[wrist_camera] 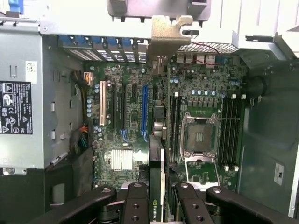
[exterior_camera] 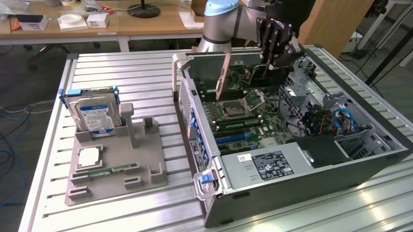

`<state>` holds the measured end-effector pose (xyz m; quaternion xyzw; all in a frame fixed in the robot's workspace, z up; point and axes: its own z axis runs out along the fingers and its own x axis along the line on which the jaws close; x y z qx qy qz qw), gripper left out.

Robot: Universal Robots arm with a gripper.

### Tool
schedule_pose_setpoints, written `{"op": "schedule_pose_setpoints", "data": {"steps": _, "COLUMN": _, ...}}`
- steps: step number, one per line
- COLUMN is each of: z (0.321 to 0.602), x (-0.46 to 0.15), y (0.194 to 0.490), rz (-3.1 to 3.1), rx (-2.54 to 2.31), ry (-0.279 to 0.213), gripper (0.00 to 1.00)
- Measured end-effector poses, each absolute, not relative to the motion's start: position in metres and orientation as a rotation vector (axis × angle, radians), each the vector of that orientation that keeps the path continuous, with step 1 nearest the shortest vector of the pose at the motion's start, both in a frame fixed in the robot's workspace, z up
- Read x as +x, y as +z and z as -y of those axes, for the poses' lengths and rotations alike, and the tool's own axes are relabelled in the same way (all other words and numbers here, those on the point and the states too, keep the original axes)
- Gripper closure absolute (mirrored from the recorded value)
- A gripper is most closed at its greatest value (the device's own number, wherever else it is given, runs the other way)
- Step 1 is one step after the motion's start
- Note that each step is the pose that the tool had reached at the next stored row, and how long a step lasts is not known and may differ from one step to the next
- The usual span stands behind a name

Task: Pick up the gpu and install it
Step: 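Insert the gpu into the slot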

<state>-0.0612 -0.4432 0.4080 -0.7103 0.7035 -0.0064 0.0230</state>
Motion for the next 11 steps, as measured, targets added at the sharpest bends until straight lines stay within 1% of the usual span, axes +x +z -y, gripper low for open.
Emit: {"op": "schedule_pose_setpoints", "data": {"steps": 11, "z": 0.4426, "x": -0.0611, "y": 0.4053, "rz": -2.187, "rx": -2.190, "ry": -0.021, "gripper": 0.74}}
